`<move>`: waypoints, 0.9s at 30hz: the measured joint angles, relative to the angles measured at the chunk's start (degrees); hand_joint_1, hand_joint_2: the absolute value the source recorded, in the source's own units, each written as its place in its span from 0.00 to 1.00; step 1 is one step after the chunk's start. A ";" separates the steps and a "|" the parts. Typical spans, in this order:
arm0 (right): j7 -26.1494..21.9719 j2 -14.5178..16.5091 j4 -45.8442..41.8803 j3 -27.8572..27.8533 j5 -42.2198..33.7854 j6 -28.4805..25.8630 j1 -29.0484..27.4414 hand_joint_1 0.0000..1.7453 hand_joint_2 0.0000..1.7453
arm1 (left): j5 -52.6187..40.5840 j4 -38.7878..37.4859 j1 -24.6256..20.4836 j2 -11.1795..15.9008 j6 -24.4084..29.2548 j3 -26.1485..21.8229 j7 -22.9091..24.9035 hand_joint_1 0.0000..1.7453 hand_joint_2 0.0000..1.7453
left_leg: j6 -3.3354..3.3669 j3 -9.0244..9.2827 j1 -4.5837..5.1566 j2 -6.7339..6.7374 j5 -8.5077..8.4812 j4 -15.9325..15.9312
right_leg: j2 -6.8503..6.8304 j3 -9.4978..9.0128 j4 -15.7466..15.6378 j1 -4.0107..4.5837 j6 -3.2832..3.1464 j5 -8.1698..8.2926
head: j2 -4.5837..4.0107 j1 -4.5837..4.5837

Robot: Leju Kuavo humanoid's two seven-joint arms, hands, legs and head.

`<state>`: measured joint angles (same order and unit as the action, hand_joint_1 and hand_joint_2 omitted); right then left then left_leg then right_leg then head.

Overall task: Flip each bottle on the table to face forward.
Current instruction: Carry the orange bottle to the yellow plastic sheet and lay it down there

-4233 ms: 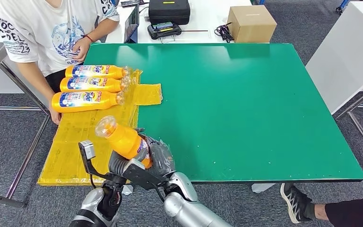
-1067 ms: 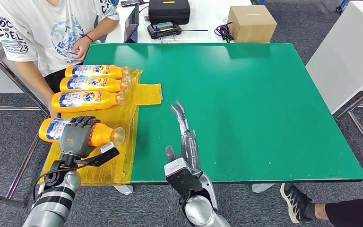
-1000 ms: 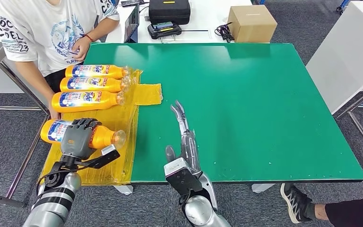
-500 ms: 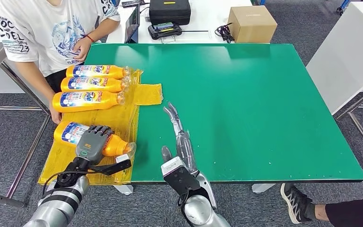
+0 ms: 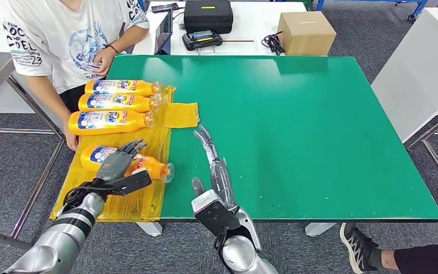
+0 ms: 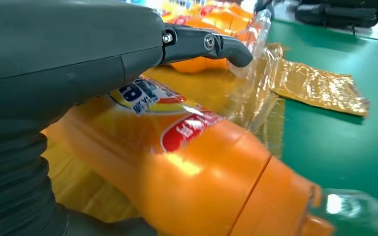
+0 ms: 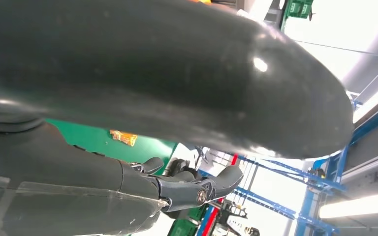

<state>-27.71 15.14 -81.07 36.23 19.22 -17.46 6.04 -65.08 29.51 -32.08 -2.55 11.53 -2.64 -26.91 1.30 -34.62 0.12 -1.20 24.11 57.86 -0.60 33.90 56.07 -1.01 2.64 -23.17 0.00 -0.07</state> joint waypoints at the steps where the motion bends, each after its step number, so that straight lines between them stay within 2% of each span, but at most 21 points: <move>1: 0.04 0.01 0.00 -0.02 0.01 0.09 0.00 0.00 0.00 | 0.93 0.00 -0.10 0.03 -1.11 -0.02 -0.01 0.00 1.00 | 0.00 0.06 0.00 -0.03 0.00 0.00 | -0.03 -0.06 0.00 0.00 0.00 -0.02 | 0.00 -0.01; 11: 0.13 0.03 0.03 -0.15 -0.75 0.81 0.00 0.00 0.00 | 4.44 -0.10 -0.14 0.31 -4.34 0.01 0.00 0.00 1.00 | 0.00 0.19 0.00 -0.04 -0.18 -0.02 | -0.07 -0.20 0.00 0.00 -0.13 0.12 | 0.00 0.00; 15: 0.13 0.05 0.23 -0.23 -1.01 0.96 0.02 0.00 0.00 | 7.01 -0.12 -0.33 0.74 -7.87 0.19 -0.15 0.00 0.00 | 0.00 0.30 0.00 -0.06 -0.18 -0.02 | -0.11 -0.34 0.00 0.01 -0.14 0.11 | 0.00 0.00; 20: 0.08 0.14 0.83 -0.27 -1.08 1.38 0.17 0.00 0.00 | 13.61 -0.13 -0.52 1.55 -17.06 0.16 -2.07 0.00 0.00 | -0.03 0.41 0.00 -0.07 -0.15 -0.04 | -0.14 -0.44 0.00 0.01 -0.20 0.07 | 0.00 0.00; 27: -0.51 0.23 1.95 -0.27 -1.14 1.12 0.37 0.00 0.00 | 29.18 0.70 0.66 1.14 -23.53 -0.68 -5.00 0.00 0.00 | -0.06 0.43 0.00 -0.02 -0.17 -0.04 | -0.11 -0.39 0.00 0.01 -0.16 0.14 | 0.00 0.00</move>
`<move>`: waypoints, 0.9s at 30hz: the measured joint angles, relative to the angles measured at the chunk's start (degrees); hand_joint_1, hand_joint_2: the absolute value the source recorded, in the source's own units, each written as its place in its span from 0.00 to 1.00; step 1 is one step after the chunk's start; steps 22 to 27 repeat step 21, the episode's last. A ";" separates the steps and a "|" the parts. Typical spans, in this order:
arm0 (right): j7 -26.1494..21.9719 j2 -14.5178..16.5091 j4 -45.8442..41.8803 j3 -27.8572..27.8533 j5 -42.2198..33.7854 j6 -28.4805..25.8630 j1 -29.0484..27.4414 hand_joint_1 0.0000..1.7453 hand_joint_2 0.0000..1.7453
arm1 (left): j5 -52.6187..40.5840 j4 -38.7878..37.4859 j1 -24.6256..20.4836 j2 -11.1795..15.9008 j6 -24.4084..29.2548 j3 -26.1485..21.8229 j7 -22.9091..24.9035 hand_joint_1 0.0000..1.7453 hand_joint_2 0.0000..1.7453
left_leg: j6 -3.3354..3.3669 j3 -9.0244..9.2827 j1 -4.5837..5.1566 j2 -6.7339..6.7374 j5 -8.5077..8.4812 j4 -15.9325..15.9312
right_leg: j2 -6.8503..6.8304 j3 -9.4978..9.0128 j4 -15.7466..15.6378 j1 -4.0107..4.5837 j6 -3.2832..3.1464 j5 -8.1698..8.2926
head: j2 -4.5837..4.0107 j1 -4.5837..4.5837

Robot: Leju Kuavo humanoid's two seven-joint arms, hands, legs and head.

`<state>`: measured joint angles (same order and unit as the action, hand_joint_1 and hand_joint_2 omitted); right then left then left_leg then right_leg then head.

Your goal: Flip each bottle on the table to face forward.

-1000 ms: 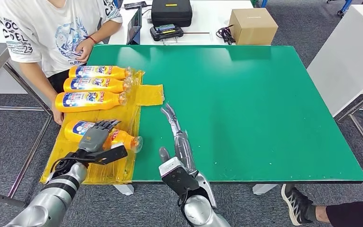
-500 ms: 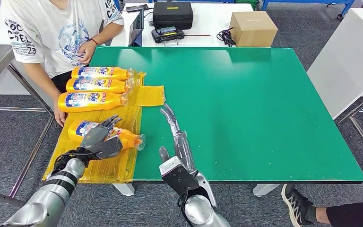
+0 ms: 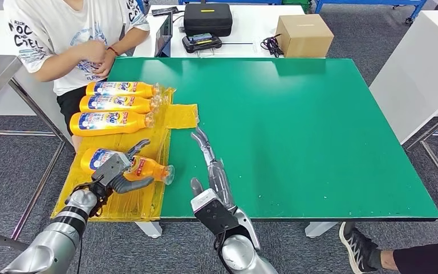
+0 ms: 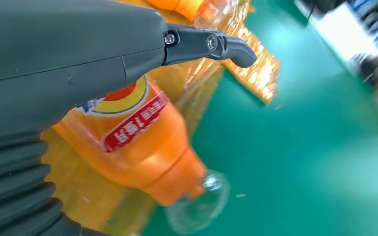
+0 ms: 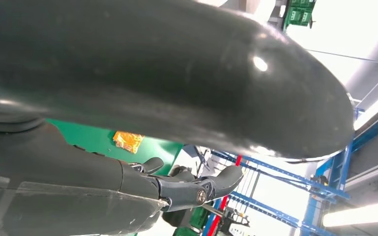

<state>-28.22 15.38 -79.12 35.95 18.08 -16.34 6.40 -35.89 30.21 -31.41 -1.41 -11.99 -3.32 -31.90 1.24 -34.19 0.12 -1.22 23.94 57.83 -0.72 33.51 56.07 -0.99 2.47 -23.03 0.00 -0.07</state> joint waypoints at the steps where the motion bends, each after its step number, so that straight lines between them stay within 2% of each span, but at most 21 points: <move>1: -0.04 0.01 0.11 0.00 0.02 -0.10 0.01 0.00 0.00 | 1.83 0.25 0.22 -0.19 -0.09 -0.22 -0.15 0.00 0.00 | 0.00 -0.01 0.00 0.00 0.00 0.00 | 0.00 0.02 0.00 0.00 0.00 0.00 | 0.00 0.00; 8: -0.07 0.04 0.47 0.00 0.16 -0.47 0.03 0.00 0.00 | 7.01 1.48 1.14 -1.19 0.89 -1.27 -0.07 0.00 0.00 | 0.02 -0.12 0.00 0.00 -0.02 0.01 | 0.00 0.12 0.00 0.00 0.01 0.01 | 0.00 0.01; 10: -0.06 0.07 1.05 0.02 0.43 -0.75 0.09 0.00 0.00 | 11.18 3.82 2.60 -2.88 7.14 -2.34 -0.92 0.00 0.00 | 0.03 -0.36 0.00 0.04 -0.03 0.02 | 0.02 0.36 0.01 0.00 0.02 0.03 | 0.00 0.02; 14: 0.20 0.10 1.97 0.26 0.55 -1.18 0.32 0.00 0.00 | 15.53 9.34 4.84 -5.72 26.18 -3.58 -6.37 0.00 0.00 | 0.03 -0.73 -0.01 0.16 -0.03 0.05 | 0.09 0.76 0.03 0.01 0.06 0.07 | 0.00 0.01; 17: -0.42 0.10 2.78 0.43 -0.21 -2.76 0.60 0.00 0.00 | 20.72 14.92 5.82 -7.15 33.05 -3.90 -7.04 0.00 0.00 | 0.03 -0.83 -0.02 0.15 -0.03 0.05 | 0.10 0.85 0.03 0.02 0.07 0.06 | 0.00 0.01; 21: -2.94 0.10 3.23 0.34 -1.54 -6.02 0.60 0.00 1.00 | 27.58 21.41 7.34 -8.68 32.82 -3.99 -7.04 0.00 1.00 | 0.03 -0.99 -0.02 0.14 -0.02 0.05 | 0.10 1.00 0.03 0.02 0.07 0.05 | 0.00 0.01; 27: -2.94 0.10 3.23 0.34 -1.54 -6.02 0.60 0.00 1.00 | 27.58 21.41 7.34 -8.68 32.82 -3.99 -7.04 0.00 1.00 | 0.03 -0.99 -0.02 0.14 -0.02 0.05 | 0.10 1.00 0.03 0.02 0.07 0.05 | 0.00 0.01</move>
